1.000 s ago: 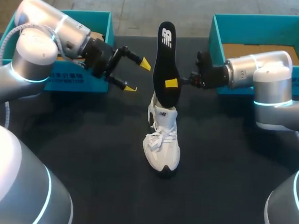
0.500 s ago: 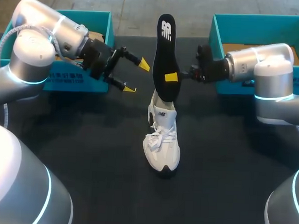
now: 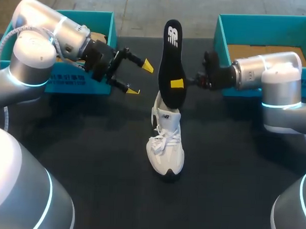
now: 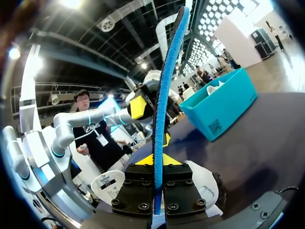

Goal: Take the shoe out of the shoebox, open the shoe tongue, remove and reinsert the insole, then place the shoe into the shoebox

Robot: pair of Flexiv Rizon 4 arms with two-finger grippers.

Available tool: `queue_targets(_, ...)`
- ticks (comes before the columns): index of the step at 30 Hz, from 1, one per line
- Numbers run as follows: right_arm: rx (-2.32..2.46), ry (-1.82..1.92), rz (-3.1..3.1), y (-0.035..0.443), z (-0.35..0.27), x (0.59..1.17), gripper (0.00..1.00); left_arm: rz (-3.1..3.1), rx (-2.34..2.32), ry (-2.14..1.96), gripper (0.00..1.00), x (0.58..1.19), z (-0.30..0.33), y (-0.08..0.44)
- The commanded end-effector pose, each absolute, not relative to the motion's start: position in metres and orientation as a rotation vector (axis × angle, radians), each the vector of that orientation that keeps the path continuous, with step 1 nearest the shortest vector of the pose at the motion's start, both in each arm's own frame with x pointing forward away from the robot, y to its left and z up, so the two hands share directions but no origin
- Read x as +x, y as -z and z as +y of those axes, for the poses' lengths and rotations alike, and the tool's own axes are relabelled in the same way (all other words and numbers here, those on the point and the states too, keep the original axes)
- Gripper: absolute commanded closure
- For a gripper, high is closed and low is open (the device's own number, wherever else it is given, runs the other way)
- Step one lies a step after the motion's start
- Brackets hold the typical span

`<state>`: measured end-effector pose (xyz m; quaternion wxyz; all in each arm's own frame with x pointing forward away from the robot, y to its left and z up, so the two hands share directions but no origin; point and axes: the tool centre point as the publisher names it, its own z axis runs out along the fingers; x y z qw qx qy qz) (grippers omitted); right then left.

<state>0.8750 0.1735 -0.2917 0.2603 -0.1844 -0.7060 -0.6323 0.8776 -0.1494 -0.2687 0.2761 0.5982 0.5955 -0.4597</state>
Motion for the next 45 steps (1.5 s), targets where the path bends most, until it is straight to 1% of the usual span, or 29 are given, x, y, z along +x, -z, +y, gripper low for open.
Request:
queue_targets(1, -0.511, 1.715, -1.910, 0.294, 0.175, 0.871, 1.00, 1.599, 1.604, 1.228, 0.00, 0.875, -0.149, 0.268)
queue_targets(45, -0.482, 1.711, -1.930, 0.287, 0.188, 0.880, 1.00, 1.574, 1.611, 1.235, 0.00, 0.869, -0.142, 0.267)
